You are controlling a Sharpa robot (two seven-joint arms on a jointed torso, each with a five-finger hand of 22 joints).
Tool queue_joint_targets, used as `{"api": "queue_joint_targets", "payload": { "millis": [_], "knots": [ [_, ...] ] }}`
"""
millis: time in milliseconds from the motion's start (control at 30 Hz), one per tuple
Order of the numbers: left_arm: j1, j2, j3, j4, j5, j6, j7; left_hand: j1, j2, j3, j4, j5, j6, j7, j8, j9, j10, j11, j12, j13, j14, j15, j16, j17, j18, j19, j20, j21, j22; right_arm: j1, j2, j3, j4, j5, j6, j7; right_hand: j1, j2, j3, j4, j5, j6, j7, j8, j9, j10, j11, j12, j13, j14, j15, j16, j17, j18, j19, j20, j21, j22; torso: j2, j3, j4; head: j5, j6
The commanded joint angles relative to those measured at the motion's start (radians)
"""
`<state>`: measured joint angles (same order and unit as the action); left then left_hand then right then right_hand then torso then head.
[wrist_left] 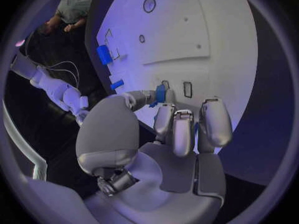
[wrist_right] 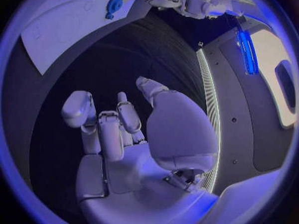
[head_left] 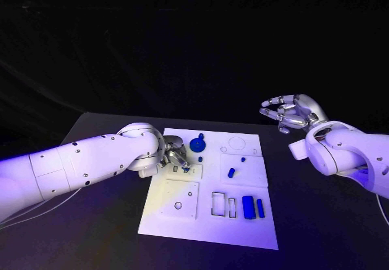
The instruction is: Assemble the parts on the task board
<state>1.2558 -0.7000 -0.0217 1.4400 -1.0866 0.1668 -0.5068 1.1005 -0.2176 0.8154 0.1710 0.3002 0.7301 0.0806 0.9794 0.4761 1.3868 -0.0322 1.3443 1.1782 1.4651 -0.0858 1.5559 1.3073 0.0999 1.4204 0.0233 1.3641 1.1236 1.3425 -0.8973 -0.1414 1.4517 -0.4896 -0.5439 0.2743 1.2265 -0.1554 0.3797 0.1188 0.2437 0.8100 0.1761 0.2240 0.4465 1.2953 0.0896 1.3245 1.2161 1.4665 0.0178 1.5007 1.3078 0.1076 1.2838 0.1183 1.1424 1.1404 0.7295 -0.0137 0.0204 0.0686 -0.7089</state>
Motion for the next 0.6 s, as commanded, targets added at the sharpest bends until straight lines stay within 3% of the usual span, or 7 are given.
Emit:
{"api": "queue_joint_targets", "payload": {
  "millis": [33, 600],
  "knots": [
    [-0.005, 0.0, -0.004, 0.001, -0.018, 0.039, -0.001, -0.002, 0.013, 0.093, -0.095, 0.004, 0.052, -0.046, 0.007, 0.164, 0.001, -0.006, 0.004, 0.002, 0.098, -0.009, 0.004, 0.234, -0.014, -0.001, -0.008, -0.002, -0.001, -0.001, 0.0, 0.0, 0.001, -0.005, 0.014, 0.009, -0.004, 0.005, -0.002, 0.007, 0.003, -0.002, -0.001, 0.006, -0.002, 0.003, -0.001, -0.001, -0.001, 0.047, -0.005, -0.003, 0.015, 0.006, -0.006, 0.0, -0.006, -0.001, 0.0, -0.0004, 0.0001, 0.0, -0.001],
    [-0.005, -0.004, -0.004, 0.002, -0.029, 0.063, -0.003, -0.007, 0.014, 0.09, -0.093, 0.004, 0.056, -0.049, 0.012, 0.168, 0.003, -0.008, 0.005, 0.002, 0.099, -0.011, 0.005, 0.235, -0.014, -0.001, -0.01, -0.002, -0.001, -0.001, -0.001, 0.0, 0.0, -0.005, 0.013, 0.011, -0.004, 0.005, -0.002, 0.007, 0.003, -0.002, -0.001, 0.006, -0.002, 0.003, -0.001, -0.001, -0.001, 0.047, -0.005, -0.003, 0.015, 0.006, -0.006, 0.0, -0.006, -0.001, 0.0, 0.0001, -0.0005, 0.0, -0.003]
  ]
}}
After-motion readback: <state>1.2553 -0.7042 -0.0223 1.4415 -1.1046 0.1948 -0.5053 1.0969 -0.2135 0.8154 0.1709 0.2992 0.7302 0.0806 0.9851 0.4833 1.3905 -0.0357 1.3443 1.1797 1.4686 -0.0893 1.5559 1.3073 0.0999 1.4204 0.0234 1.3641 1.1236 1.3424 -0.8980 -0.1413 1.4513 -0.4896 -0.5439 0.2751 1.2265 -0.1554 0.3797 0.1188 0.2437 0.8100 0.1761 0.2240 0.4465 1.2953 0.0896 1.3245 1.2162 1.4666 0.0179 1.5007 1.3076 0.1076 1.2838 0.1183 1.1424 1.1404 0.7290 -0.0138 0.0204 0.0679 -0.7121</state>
